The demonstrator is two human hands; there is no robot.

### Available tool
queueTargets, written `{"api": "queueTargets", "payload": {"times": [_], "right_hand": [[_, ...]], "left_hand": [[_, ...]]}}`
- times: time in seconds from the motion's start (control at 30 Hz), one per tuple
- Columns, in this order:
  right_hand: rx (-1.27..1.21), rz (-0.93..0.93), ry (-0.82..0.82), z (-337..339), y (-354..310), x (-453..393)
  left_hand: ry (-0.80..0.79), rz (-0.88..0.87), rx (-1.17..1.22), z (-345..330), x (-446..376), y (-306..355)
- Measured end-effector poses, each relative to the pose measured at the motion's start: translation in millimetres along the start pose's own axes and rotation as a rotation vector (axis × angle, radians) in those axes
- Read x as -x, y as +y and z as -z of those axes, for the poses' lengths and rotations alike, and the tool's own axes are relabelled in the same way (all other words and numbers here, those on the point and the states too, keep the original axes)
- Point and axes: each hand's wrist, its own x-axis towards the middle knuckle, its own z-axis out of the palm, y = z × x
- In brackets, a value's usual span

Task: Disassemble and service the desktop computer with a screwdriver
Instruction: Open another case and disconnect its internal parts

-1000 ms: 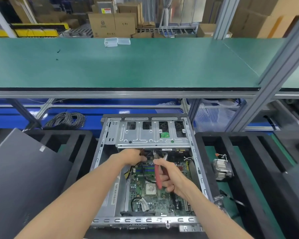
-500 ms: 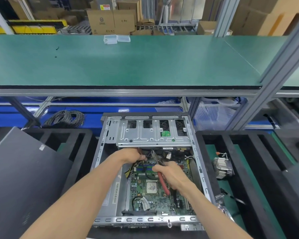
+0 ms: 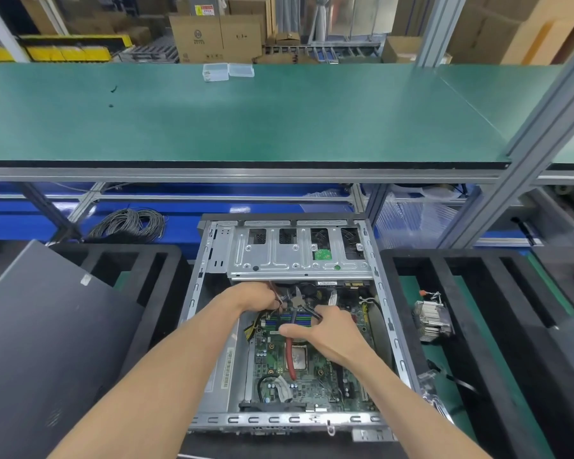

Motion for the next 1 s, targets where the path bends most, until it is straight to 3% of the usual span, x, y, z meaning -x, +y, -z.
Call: {"api": "queueTargets", "payload": {"times": [0.13,0.37,0.7,1.0], "right_hand": [[0.243,-0.047,-0.013,-4,-2,-9],[0.446,-0.084,-0.066,-16,-3,-23],[0.878,0.002,0.075,-25,-4,-19],[0.795,0.013,-0.006,-18,4,-10]], "left_hand": [[-0.016,-0.015,-0.024,0,0,2],[-0.041,-0.005,0.119,1,1,3],[-0.025,0.035,0.242,-3,-4,2],[-0.025,0.037,0.29,-2,5,4]]}}
